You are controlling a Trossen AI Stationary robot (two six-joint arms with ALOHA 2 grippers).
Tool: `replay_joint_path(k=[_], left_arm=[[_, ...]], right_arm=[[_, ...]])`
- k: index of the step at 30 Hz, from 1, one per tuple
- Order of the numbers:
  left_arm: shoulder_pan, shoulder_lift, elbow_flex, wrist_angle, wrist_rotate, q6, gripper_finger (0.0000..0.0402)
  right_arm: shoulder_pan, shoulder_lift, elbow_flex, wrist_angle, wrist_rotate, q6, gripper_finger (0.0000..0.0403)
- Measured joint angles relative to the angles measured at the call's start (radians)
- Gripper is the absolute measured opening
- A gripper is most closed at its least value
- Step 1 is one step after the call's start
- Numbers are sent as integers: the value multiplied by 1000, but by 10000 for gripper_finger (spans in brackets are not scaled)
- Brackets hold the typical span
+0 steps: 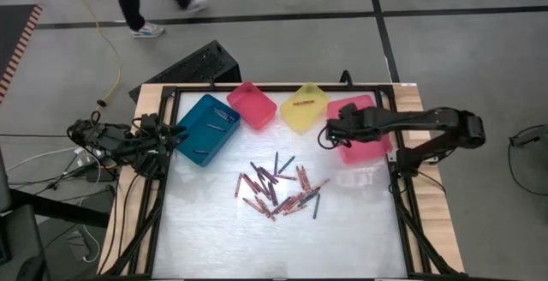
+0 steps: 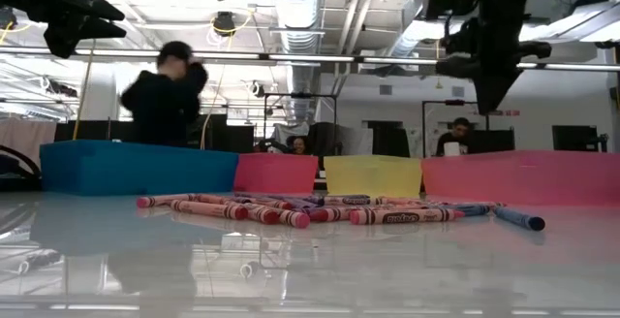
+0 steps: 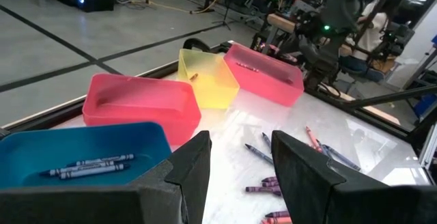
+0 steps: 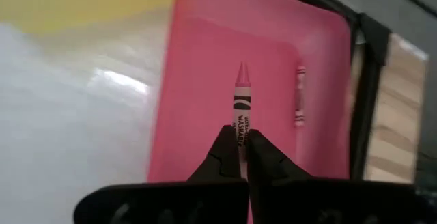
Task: Sort crayons
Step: Put the pink crayon into the right pink bin
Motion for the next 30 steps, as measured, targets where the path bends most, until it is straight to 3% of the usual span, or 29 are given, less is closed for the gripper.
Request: replay_joint_path(k=[9,15,30], left_arm=[[0,0,0,-1,0,0,145],[0,0,0,-2,0,0,145],[0,0,0,-3,0,0,145]], right_arm=[[-140,129,-2,-37,13,-50,5],[-238,168,-72,-11,13,-95,7],[-443,115,-314,431,-100,-275,15]])
